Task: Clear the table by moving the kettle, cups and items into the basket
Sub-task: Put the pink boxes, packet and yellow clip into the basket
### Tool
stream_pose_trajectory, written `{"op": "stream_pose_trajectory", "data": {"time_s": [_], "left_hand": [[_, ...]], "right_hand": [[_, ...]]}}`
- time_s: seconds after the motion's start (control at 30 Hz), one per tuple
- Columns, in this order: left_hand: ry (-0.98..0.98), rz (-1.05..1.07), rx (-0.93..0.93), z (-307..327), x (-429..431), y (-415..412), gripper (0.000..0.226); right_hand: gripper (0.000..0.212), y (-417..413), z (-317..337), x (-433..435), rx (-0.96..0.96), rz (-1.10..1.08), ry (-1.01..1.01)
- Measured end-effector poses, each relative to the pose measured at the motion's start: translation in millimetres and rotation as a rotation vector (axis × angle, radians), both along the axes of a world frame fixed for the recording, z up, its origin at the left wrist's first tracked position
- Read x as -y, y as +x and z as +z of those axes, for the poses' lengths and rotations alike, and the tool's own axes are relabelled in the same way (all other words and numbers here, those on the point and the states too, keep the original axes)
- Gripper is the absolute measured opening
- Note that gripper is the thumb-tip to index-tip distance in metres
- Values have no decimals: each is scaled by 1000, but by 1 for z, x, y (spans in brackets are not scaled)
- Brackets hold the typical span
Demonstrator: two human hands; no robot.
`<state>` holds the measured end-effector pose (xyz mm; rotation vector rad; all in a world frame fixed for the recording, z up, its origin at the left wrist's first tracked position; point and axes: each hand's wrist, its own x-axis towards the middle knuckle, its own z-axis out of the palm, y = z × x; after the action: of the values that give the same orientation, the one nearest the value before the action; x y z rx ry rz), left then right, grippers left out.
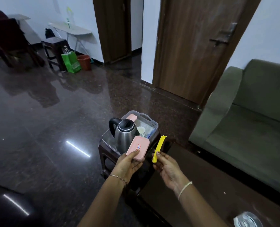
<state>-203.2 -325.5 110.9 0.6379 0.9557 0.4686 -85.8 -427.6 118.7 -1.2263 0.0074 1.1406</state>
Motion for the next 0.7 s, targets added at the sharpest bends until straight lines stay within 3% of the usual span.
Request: {"op": "stream_pose_trajectory", "data": {"time_s": [0.1, 0.33, 0.57, 0.7], "left_hand": [[35, -8, 10, 7, -40, 18, 21], [181, -67, -18, 32, -131, 62, 15], [176, -162, -242, 23, -220, 107, 40], [177, -277, -315, 4, -274, 134, 22]], "right_hand": [[5, 21, 0, -36, -7, 8, 5], [11, 69, 3, -111, 38, 10, 3], [10, 94, -14, -165, 56, -88, -83], [7, 102, -30, -192, 58, -182, -136]]}}
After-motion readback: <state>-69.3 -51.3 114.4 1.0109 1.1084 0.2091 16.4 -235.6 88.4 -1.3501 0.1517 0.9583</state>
